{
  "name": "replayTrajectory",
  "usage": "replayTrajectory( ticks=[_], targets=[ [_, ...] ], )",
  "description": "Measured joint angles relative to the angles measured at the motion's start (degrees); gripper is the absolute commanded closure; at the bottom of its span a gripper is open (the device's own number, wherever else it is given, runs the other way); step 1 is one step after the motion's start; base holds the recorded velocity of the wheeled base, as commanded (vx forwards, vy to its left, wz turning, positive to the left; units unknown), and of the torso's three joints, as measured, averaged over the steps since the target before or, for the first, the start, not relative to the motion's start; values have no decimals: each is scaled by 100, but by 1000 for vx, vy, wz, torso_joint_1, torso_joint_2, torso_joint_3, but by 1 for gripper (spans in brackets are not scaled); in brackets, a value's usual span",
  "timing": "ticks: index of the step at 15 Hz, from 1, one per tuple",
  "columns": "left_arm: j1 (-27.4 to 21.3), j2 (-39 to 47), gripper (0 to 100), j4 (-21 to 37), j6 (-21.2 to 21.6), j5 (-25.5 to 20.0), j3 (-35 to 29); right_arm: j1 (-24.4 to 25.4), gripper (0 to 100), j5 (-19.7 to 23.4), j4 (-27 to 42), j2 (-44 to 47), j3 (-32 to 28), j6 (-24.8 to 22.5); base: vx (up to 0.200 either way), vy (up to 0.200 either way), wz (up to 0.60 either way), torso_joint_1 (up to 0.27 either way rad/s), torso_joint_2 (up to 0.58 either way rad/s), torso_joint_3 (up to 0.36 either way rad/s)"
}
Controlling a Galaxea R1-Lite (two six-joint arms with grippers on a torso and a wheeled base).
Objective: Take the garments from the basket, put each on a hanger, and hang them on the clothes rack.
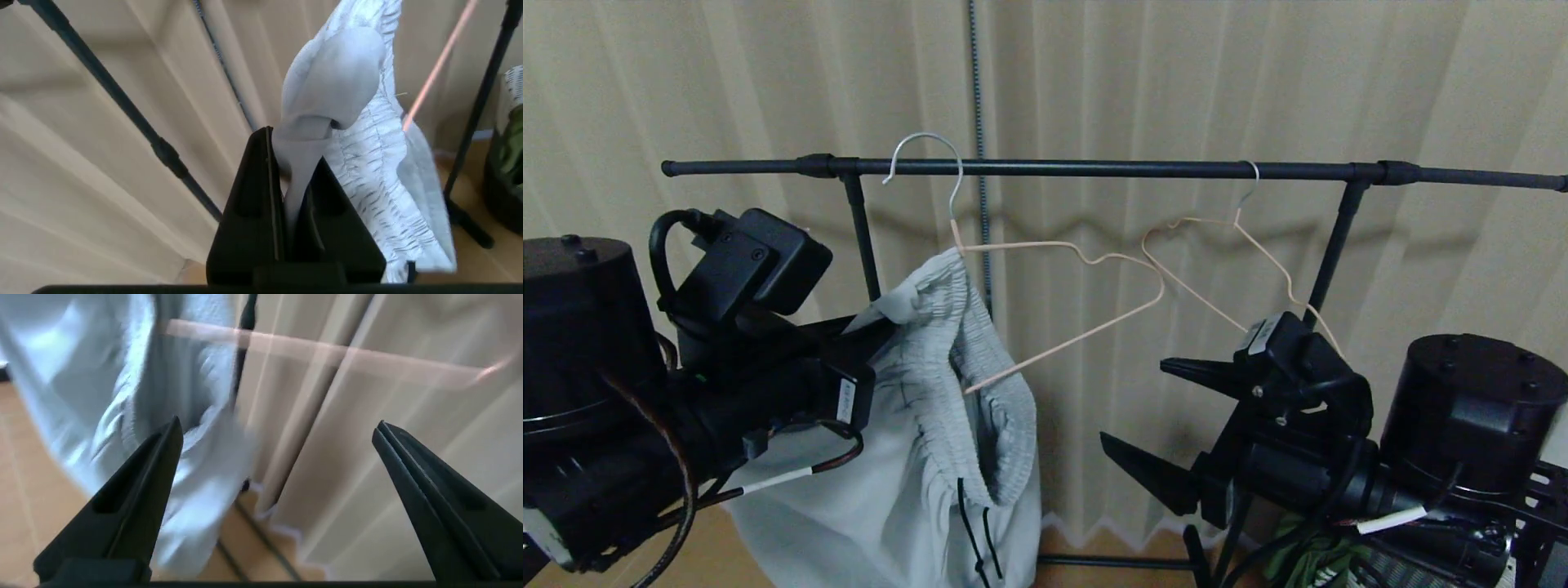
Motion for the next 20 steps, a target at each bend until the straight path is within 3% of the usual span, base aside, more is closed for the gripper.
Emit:
replayTrajectory(
  ticks=[4, 11, 12, 17, 20],
  targets=[
    [-334, -194, 100, -2, -312, -28, -74, 341, 0, -28, 1, 334, -276, 856, 0, 0, 0, 0, 0, 0],
    [-794, -486, 100, -9, -290, -30, -66, 400, 0, -213, -16, 1034, -727, 911, 0, 0, 0, 0, 0, 0],
    [-822, -507, 100, -11, -288, -30, -66, 400, 100, -250, -13, 1086, -727, 918, 0, 0, 0, 0, 0, 0],
    [-822, -568, 100, 2, -261, -24, -15, 146, 100, -432, -29, 1128, -571, 918, 0, 0, 0, 0, 0, 0],
    [-805, -580, 100, 0, -137, -15, 102, -350, 100, -447, -29, 1051, -512, 900, 0, 0, 0, 0, 0, 0]
  ],
)
